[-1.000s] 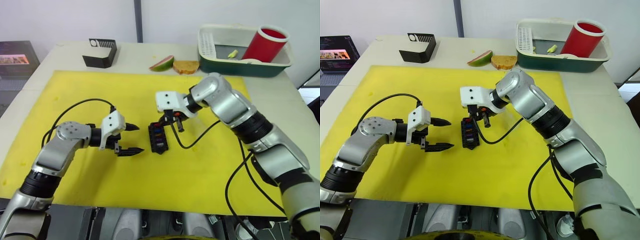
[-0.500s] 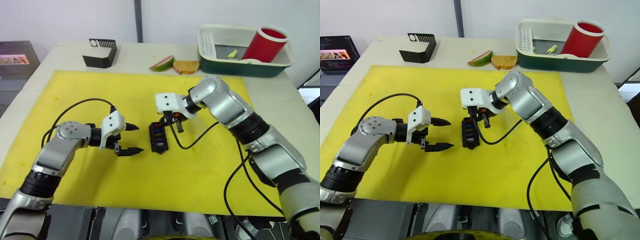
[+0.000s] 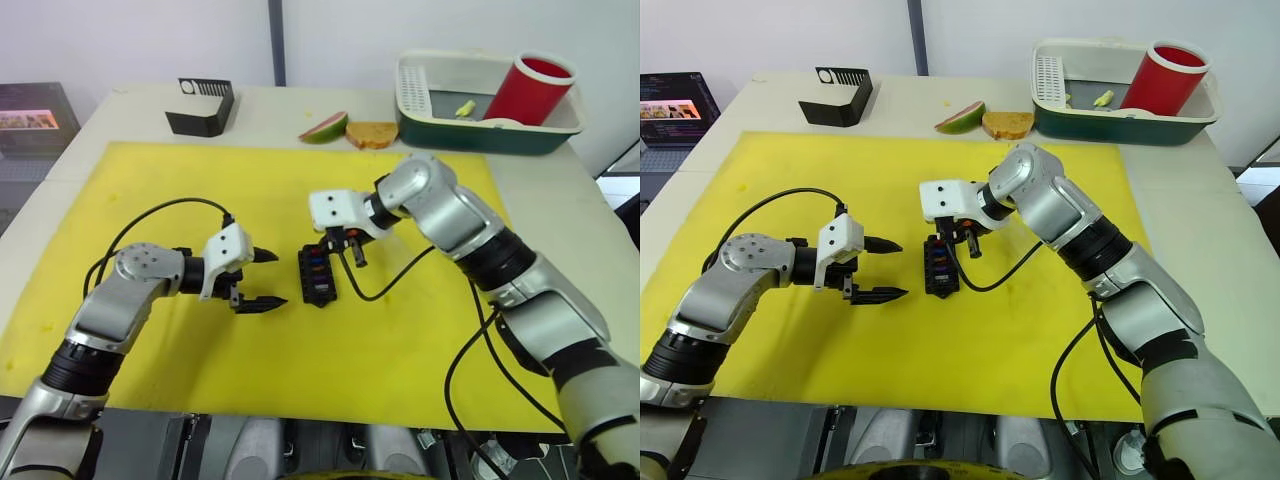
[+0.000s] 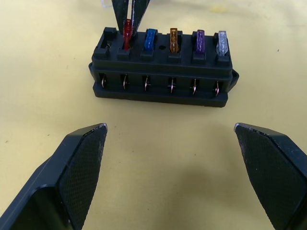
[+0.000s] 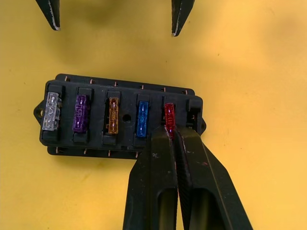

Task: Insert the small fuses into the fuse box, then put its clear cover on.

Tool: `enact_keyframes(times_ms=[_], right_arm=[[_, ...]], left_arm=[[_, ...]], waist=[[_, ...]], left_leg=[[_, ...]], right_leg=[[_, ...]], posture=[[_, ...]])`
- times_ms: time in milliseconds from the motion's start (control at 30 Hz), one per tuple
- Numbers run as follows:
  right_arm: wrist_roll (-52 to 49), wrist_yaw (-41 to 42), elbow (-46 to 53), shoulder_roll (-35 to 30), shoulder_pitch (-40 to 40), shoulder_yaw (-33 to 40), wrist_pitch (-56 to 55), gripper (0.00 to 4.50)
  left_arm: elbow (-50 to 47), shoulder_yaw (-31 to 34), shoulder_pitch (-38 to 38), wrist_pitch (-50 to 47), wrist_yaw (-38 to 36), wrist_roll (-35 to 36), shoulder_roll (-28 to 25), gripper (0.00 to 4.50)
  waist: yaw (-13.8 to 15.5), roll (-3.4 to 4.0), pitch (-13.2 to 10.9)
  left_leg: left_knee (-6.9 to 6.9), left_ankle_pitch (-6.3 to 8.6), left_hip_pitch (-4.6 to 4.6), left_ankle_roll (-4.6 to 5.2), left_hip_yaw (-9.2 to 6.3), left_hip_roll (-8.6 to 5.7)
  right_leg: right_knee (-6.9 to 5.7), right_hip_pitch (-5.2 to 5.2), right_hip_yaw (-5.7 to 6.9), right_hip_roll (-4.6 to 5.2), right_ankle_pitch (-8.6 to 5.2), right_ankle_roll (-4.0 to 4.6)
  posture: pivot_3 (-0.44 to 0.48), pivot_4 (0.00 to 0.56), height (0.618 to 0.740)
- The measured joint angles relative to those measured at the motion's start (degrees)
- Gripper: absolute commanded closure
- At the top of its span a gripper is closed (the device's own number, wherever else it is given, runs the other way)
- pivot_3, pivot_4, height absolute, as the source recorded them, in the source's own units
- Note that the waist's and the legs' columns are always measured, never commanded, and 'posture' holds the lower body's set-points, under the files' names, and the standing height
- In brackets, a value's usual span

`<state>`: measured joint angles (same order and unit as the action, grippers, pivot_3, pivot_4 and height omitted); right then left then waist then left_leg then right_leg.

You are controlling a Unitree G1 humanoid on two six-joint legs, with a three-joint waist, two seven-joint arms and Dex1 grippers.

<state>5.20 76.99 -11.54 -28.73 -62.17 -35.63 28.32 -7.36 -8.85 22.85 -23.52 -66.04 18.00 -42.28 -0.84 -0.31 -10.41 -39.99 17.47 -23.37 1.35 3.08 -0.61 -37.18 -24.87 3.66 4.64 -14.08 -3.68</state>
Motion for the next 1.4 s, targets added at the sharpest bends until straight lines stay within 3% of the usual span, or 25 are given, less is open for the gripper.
enact_keyframes(times_ms=[1200, 1367, 1400], right_arm=[[3.0, 0.51, 2.69, 1.75, 0.96, 1.59, 5.95, 4.5], [3.02, 0.4, 2.92, 1.61, 1.22, 2.13, 5.99, 2.61], [3.01, 0.39, 2.93, 1.62, 1.22, 2.37, 6.08, 2.61]], left_arm=[[0.13, -0.01, 0.01, 0.14, 0.16, -0.58, 1.2, 0.03], [0.25, -0.01, 0.02, 0.14, 0.07, -0.74, 1.2, 0.0], [0.29, -0.01, 0.02, 0.14, 0.05, -0.82, 1.2, 0.0]], waist=[[-0.11, 0.01, 0.09], [-0.1, 0.01, 0.08], [-0.1, 0.02, 0.08]], left_leg=[[0.01, 0.0, 0.08, -0.01, -0.01, 0.0], [0.0, 0.0, 0.07, -0.02, -0.01, 0.0], [0.01, 0.0, 0.07, -0.02, -0.01, 0.0]], right_leg=[[-0.01, 0.08, 0.0, 0.0, 0.0, 0.0], [-0.01, 0.07, 0.0, 0.0, 0.0, 0.0], [-0.01, 0.07, 0.0, 0.0, 0.0, 0.0]], posture=[[0.0, 0.15, 0.74], [0.0, 0.15, 0.74], [0.0, 0.15, 0.74]])
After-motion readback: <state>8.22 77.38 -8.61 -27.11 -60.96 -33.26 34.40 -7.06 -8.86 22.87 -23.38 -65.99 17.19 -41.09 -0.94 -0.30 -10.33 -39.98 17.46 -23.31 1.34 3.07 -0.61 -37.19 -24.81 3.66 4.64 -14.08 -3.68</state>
